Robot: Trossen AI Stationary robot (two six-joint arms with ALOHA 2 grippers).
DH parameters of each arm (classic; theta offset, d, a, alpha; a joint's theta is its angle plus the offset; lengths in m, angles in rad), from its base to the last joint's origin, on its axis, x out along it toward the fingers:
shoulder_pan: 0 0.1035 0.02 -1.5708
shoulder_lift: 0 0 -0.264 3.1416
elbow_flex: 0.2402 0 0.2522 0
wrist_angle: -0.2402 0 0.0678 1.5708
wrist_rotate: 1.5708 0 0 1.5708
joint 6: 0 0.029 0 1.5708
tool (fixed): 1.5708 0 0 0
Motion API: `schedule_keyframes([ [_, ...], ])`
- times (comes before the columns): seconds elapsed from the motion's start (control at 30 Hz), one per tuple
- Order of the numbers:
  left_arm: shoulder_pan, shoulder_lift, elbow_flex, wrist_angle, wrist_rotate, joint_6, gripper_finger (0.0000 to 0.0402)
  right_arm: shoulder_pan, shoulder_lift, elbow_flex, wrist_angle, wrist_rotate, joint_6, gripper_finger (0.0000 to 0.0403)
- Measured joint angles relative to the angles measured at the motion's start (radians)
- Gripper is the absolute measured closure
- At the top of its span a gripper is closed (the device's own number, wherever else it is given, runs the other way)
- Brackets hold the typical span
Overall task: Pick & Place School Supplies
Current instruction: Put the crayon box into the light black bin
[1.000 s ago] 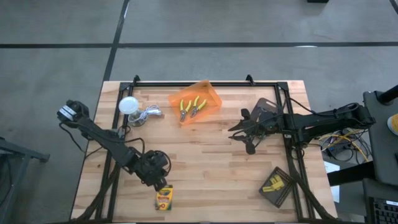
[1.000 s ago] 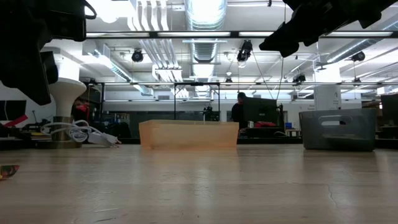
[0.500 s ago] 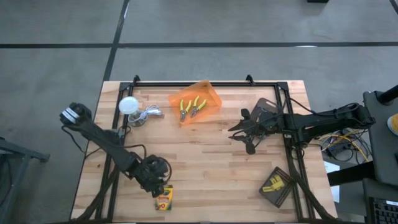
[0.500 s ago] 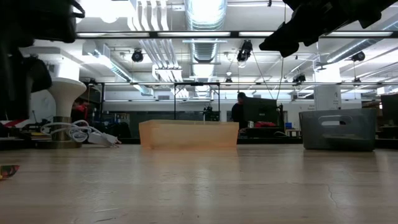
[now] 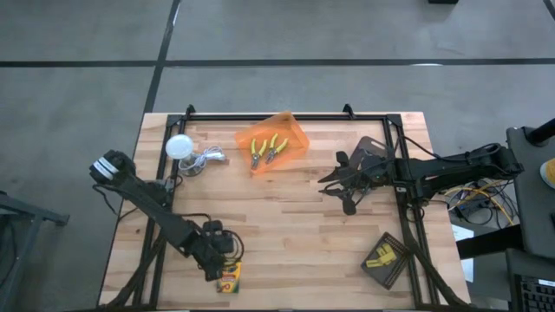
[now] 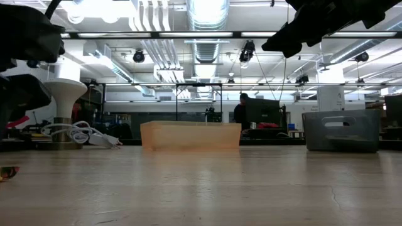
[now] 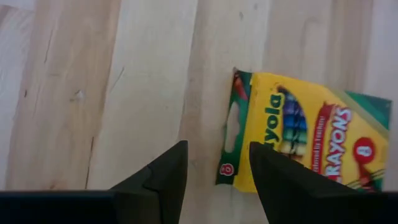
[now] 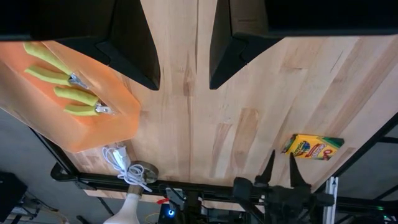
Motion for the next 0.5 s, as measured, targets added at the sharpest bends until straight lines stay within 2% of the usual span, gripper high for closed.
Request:
schedule_keyframes([
  [0.27,0.001,0.025,-0.018,0.006,-0.006,0.021,0.0225,0.0,0.0,0.0,0.0,0.0,0.0,0.0266],
  [0.5,0.001,0.021,-0.07,0.081,-0.011,-0.007,0.0225,0.0,0.0,0.0,0.0,0.0,0.0,0.0266],
])
